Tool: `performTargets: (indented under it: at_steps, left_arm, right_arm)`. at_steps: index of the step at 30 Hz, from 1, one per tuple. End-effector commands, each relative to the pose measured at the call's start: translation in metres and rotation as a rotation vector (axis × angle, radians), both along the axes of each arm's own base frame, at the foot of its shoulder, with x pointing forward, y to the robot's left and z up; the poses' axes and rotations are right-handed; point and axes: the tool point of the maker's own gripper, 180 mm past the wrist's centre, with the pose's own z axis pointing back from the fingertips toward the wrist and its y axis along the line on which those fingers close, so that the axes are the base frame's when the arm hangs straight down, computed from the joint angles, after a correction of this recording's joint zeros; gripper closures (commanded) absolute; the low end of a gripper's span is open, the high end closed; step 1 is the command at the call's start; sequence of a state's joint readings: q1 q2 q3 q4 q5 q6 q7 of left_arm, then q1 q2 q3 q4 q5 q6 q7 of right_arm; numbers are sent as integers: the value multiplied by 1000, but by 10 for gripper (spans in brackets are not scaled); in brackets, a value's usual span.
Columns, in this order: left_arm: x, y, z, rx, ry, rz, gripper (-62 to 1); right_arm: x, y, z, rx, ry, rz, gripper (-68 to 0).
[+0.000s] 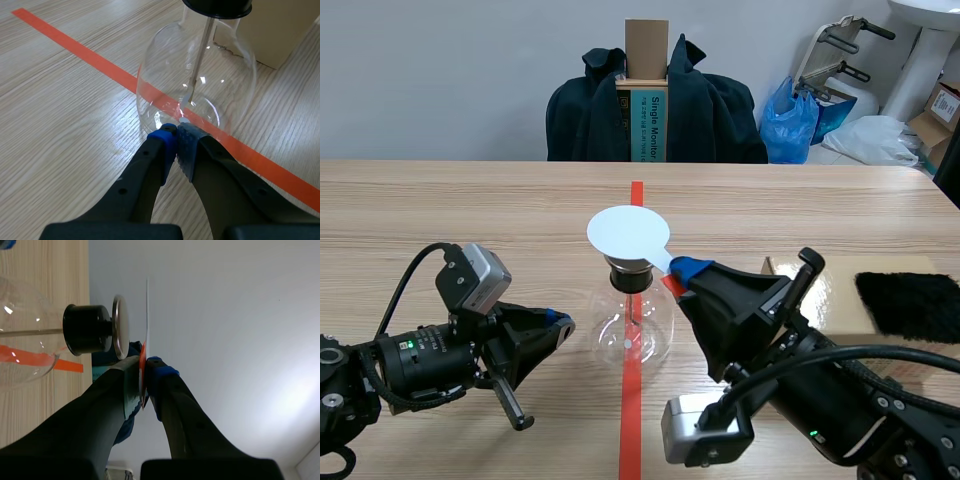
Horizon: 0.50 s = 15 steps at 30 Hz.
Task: Do the electroscope experiment.
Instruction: 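Move the plate toward and away from the electroscope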
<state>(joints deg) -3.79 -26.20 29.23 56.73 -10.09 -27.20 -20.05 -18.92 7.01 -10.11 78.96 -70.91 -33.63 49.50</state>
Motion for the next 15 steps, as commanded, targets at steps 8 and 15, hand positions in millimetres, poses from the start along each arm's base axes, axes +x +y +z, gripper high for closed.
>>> performTargets:
  at_steps: [8, 15]
  left_arm:
    - [4, -2, 12, -31, -28, -1, -19]
    - [4, -2, 12, -31, -28, -1, -19]
  right_arm:
    - [3, 0, 7, -10, -38, 9, -7]
    - [3, 0, 7, -17, -39, 11, -7]
